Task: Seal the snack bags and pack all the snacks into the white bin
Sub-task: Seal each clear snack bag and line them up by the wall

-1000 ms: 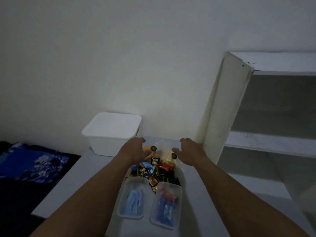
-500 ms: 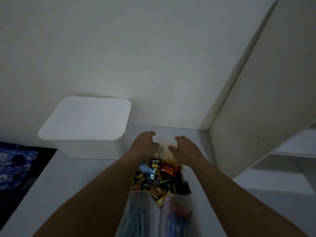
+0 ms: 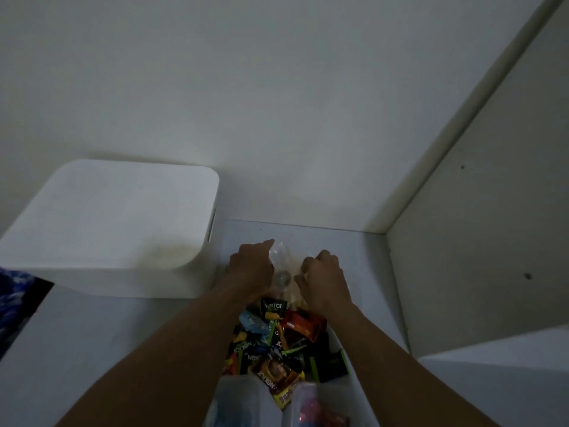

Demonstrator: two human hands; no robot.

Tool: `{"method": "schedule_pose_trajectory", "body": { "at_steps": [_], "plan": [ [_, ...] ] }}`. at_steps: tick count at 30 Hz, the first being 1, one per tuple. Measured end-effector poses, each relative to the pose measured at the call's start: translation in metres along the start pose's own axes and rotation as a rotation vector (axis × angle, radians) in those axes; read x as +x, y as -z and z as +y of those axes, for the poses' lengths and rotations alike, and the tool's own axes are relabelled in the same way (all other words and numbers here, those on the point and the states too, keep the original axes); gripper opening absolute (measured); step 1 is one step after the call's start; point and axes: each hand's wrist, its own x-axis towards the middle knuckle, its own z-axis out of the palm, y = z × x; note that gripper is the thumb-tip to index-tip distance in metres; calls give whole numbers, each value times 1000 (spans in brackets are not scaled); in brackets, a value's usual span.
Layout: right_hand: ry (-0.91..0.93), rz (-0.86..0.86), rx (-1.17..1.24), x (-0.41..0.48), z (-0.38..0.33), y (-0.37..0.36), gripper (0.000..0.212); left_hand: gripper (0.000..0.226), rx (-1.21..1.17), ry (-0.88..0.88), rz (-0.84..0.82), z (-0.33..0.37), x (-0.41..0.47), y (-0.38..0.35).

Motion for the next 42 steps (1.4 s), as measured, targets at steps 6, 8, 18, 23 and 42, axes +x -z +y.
{"method": "schedule_pose_trajectory", "body": {
  "at_steps": [6, 8, 18, 23, 42],
  "plan": [
    [-63, 33, 154, 3, -8, 9, 17, 45, -58, -12, 91, -3, 5, 7],
    [-71, 65, 199, 1, -12, 16, 18, 43, -139, -21, 117, -1, 2, 13],
    [-102, 76, 492, -20, -29, 81, 21, 15, -533, -20, 219, 22, -43, 67],
    [-41, 130, 647, -34, -36, 137, 18, 8, -728, -20, 156, 40, -63, 111],
    [207, 322, 698, -67, -68, 295, 10, 11, -950, -385, 193, 120, -112, 247]
  ]
}}
